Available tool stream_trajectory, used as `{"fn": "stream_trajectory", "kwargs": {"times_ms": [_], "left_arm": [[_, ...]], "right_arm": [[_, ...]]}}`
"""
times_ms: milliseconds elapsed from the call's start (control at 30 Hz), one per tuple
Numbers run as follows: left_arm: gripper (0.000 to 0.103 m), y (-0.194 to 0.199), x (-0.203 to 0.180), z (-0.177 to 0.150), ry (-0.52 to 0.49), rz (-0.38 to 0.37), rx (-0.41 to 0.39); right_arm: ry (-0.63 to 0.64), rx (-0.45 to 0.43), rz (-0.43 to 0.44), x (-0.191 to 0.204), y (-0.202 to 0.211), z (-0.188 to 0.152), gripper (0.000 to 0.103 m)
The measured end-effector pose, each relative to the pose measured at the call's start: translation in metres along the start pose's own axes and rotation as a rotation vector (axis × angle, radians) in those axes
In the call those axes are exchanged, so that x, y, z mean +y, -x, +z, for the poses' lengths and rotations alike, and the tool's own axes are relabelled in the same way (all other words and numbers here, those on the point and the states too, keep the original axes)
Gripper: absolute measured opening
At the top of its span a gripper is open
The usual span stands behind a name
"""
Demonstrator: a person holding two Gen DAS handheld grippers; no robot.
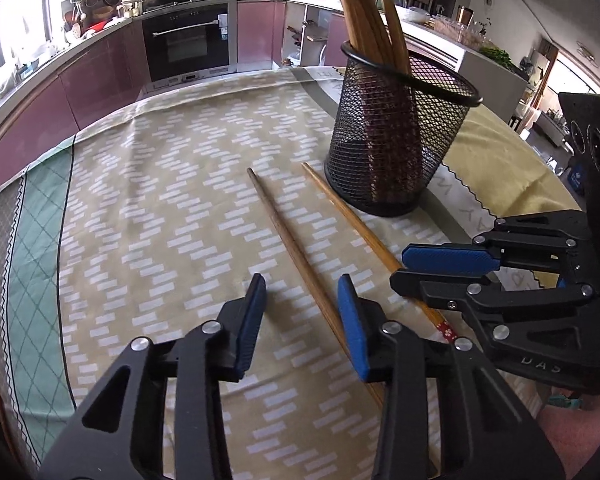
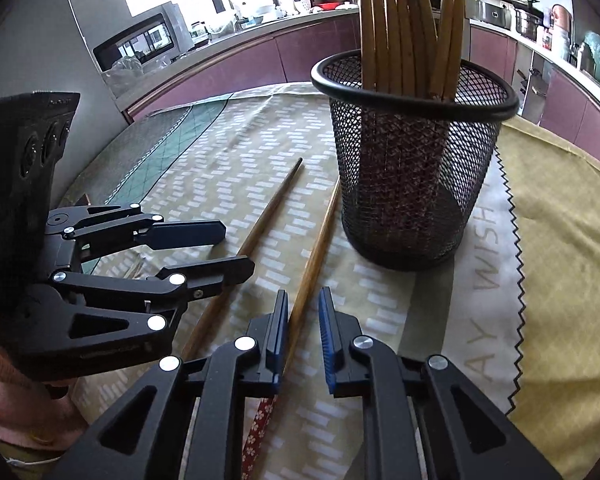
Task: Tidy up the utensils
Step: 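Close the right gripper on a chopstick while the left gripper grasps the other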
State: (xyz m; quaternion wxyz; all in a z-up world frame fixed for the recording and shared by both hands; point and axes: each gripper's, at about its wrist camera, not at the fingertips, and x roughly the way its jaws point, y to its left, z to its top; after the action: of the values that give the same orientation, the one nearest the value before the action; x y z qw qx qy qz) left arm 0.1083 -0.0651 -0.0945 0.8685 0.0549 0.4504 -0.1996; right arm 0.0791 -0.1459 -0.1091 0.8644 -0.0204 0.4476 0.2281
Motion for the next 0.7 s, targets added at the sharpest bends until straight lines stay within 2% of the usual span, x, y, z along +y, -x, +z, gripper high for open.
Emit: {"fn": "stream_trajectory", "kwargs": {"times_ms": [233,467,700], "left_arm": [[0.016,-0.006,-0.001,0.006,0.012,0.016,-0.003],[0.012,-0.006,0.000,0.006,0.046,0.014,-0.009],[0.008,-0.001,0.004,0.003,0.077,0.004,-0.015]], "right_arm": [[0.003,-0.017,-0.007,-0.001,-0.004,0.004,0.014],[-0.038,-0.023,0.032,-0.006,-0.001,0.003,0.006],[-0.072,-0.052,0.074,-0.012,0.008,0.003,0.006]]}}
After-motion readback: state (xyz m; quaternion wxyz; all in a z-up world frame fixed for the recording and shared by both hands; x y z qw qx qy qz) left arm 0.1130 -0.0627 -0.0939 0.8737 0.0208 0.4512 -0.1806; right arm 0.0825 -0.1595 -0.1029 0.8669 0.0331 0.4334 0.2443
